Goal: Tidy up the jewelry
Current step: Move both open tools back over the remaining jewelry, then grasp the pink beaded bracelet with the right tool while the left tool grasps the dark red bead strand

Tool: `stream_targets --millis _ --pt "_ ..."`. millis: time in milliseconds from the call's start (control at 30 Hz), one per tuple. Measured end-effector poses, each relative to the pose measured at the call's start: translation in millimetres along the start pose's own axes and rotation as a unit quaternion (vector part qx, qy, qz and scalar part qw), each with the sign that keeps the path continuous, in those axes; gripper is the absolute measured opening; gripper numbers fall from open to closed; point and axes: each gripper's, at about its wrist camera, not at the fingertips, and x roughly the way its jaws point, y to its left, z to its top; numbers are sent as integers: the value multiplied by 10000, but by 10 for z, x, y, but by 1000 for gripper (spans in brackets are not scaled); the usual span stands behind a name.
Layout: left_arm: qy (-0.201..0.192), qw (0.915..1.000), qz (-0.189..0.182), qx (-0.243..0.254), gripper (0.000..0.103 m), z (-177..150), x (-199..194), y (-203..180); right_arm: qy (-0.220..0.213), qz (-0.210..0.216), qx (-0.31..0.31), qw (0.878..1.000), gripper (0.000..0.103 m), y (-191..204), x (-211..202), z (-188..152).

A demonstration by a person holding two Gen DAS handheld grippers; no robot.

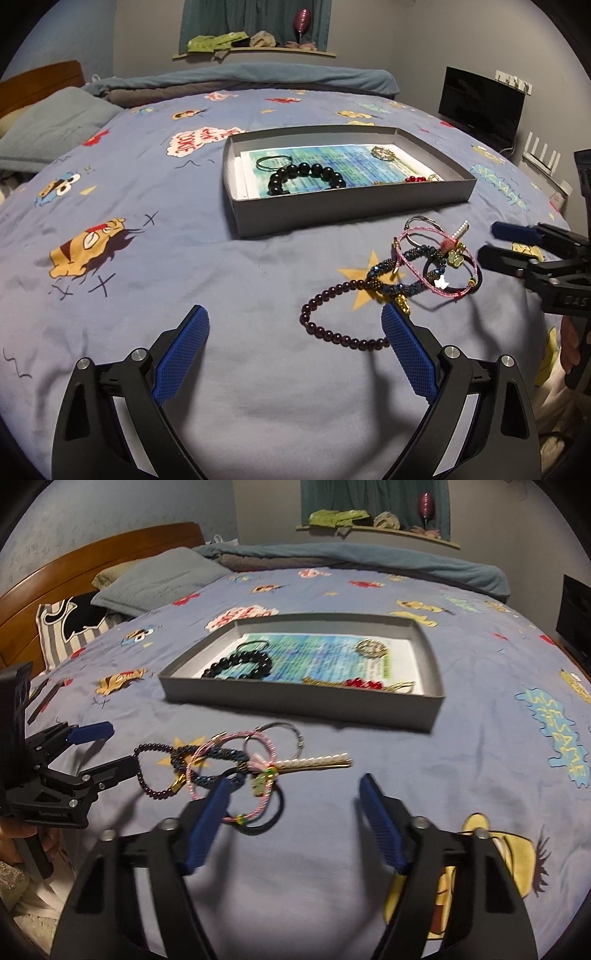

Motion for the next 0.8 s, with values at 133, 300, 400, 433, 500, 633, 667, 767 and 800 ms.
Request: stream_targets --millis 133,300,400,433,500,633,667,767,800 --pt "-11 9999 -99 72 89 -3 9 -33 103 88 5 9999 45 53 67 1" --pt "110 9994 -164 290 66 -8 71 -123 188 198 13 9996 32 104 124 8" --pt "200 9990 -201 345 52 -18 110 -137 244 223 2 9995 26 114 153 2" --pt "257 9989 -163 345 50 -24 137 -130 254 225 6 9994 25 113 157 -1" --pt "334 9989 -222 232 48 -26 173 -90 269 228 16 9994 24 110 170 -4" --pt "424 9986 -301 79 41 -25 226 -35 301 230 59 9993 19 87 199 -11" --pt "423 9986 -280 118 37 -27 231 -40 305 234 68 9992 18 84 200 -13" --pt "386 9985 -171 335 26 -32 226 -96 308 260 129 9991 16 65 205 -12" --pt "363 9984 -139 400 21 -32 222 -108 304 266 148 9991 13 63 207 -13"
